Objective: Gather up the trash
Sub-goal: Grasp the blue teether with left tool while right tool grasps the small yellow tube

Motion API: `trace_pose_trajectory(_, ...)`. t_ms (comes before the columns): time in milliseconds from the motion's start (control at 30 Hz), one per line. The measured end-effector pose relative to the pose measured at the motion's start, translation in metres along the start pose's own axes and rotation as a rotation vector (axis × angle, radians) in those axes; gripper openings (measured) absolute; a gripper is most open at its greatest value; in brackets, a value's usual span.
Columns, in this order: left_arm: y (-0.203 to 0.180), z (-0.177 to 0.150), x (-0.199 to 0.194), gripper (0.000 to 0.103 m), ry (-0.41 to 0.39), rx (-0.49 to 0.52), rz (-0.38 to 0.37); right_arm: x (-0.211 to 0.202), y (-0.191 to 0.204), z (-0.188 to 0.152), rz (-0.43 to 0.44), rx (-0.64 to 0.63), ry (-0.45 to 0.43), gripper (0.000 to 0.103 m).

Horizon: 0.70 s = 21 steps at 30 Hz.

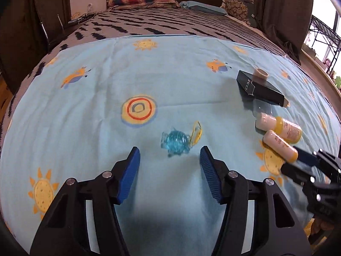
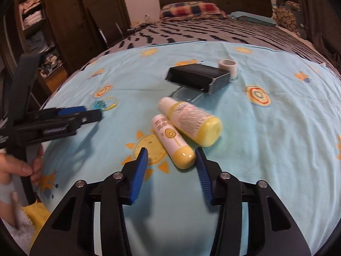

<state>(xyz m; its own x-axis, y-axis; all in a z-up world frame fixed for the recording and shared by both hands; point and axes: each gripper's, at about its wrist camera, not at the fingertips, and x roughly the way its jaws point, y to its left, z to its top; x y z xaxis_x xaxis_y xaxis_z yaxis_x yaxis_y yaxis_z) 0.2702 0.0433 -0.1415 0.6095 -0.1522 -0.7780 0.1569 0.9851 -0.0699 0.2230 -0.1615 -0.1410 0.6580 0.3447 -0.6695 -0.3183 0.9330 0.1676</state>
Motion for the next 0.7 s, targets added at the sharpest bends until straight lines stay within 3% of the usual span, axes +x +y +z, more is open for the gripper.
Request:
trace_pose_trajectory(333, -0.001, 0.013, 0.013, 0.03, -0.013, 0.02, -0.002, 0.028, 0.012, 0.021, -0.003, -0.001, 0.005, 0.044)
trace_pose_trajectory(433, 0.0, 0.013, 0.013, 0.03, -0.017, 0.028, -0.005, 0.033, 0.017, 0.026, -0.016, -0.014, 0.012, 0.042)
trace_pose_trajectory(467, -0.001, 0.012, 0.012, 0.03, -0.017, 0.033, -0.003, 0.033, 0.018, 0.027, -0.028, -0.019, 0.014, 0.031)
trace_pose_trajectory(500, -0.002, 0.01, 0.011, 0.03, -0.017, 0.036, -0.001, 0.034, 0.019, 0.027, -0.03, -0.021, 0.017, 0.028)
trace_pose_trajectory(700, -0.005, -0.005, -0.003, 0.03, -0.009, 0.037, -0.008, 0.021, 0.021, 0.016, -0.016, -0.031, 0.018, 0.024)
